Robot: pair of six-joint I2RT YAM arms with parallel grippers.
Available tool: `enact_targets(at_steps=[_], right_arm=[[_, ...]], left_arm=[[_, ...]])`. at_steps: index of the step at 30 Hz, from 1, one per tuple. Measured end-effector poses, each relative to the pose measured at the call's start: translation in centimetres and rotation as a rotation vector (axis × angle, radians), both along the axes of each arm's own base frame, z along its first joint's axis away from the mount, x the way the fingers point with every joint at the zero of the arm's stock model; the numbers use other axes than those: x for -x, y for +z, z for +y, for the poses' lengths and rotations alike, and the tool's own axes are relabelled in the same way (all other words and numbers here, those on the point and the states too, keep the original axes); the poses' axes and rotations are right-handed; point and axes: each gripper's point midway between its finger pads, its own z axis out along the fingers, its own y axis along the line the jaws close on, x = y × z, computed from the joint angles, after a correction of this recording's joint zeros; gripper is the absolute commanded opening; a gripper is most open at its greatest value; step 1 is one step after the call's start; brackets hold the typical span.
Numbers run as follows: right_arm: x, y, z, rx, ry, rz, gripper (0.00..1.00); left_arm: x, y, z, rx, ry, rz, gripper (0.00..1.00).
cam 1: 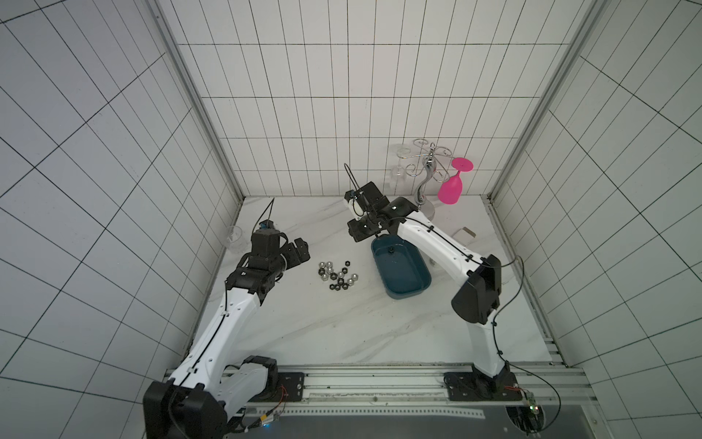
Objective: Put the nuts on the desktop into the storage box
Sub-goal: Place the nut in the storage box.
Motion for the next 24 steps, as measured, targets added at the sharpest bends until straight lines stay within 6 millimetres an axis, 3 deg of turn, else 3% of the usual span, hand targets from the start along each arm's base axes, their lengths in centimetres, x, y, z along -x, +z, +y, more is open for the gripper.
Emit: enact_targets(at_steps=[3, 6, 10, 13, 24], right_arm=[[0.3, -1.5, -4.9, 0.038, -0.084, 0.044, 0.15], [0.4, -5.1, -8.9, 0.108, -0.157, 0.119, 0.16], [0.8, -9.3, -12.6, 0.184, -0.224, 0.218, 0.17], [0.8, -10.9, -13.5, 0.21, -0.237, 0.253, 0.17], [-0.7, -18.0, -12.8, 0.283, -0.223, 0.359, 0.2]], left_arm=[[0.1, 0.0, -0.7, 0.012, -0.014, 0.004, 0.98], [0.2, -0.3, -1.4, 0.02, -0.028, 0.014, 0.98], [0.0, -1.0, -1.8, 0.024, -0.033, 0.035, 0.98], [-0.2, -1.4, -1.9, 0.028, -0.027, 0.05, 0.98], [-0.6, -1.0, -1.9, 0.032, -0.023, 0.046, 0.98]])
